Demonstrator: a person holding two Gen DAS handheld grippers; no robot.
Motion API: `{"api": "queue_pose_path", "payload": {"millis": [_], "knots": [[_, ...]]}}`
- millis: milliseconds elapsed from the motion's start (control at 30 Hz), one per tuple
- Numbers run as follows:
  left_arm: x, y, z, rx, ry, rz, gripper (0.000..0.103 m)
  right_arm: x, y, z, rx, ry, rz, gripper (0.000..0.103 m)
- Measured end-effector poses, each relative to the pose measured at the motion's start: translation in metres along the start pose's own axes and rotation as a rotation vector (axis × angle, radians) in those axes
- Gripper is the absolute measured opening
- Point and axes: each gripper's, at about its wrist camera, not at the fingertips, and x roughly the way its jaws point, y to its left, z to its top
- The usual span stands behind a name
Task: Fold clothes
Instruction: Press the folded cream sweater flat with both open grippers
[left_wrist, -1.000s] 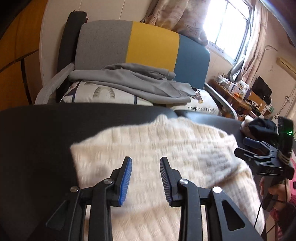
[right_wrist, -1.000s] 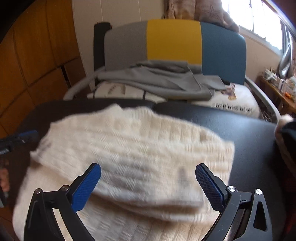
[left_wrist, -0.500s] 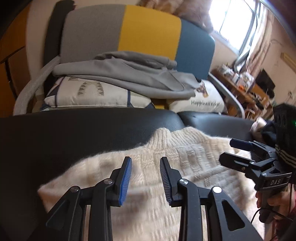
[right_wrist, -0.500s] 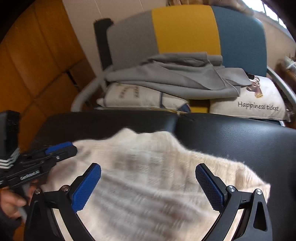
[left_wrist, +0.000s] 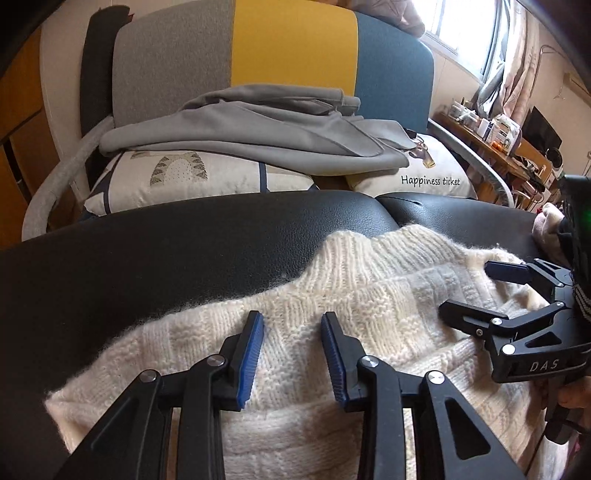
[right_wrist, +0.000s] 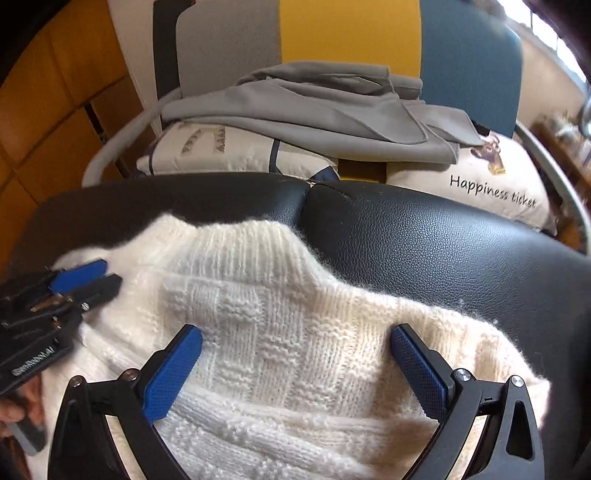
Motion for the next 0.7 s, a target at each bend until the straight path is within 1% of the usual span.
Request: {"api": "queue_pose_path", "payload": {"millis": [167,233,267,367,400,467,500,600,700], "knots": [[-0.006,0.004,0.007,-0.033,0.005,-0.008,0.034,0.001,-0.003,-0.001,0.007,-0.006,-0.023,0.103],[-0.023,0.008,0.005,-0.063,-0.036,-0.026,0.034,-0.002,-0.004,0.000,0.014,-0.008,-0.012,0.103],[-0.034,0.011,0.002,-0.075,-0.058,-0.045,0.034,-0.010,-0.006,-0.001,0.023,-0.030,0.004,0.103],[-0.071,0.022,-0.017,-0.105,-0.102,-0.088,0.034,-0.045,-0.015,-0.011,0.060,-0.129,0.069,0.103],[-0.082,0.025,-0.024,-0.113,-0.111,-0.098,0.034,-0.056,-0.019,-0.018,0.077,-0.147,0.100,0.103],[-0.101,0.030,-0.046,-0.121,-0.104,-0.102,0.034,-0.075,-0.029,-0.038,0.115,-0.163,0.165,0.103],[-0.112,0.033,-0.059,-0.128,-0.103,-0.101,0.034,-0.084,-0.034,-0.050,0.123,-0.165,0.179,0.103],[-0.147,0.042,-0.105,-0.150,-0.111,-0.103,0.034,-0.113,-0.050,-0.095,0.145,-0.162,0.204,0.103],[-0.179,0.051,-0.152,-0.185,-0.106,-0.113,0.035,-0.144,-0.066,-0.146,0.161,-0.142,0.214,0.103]]}}
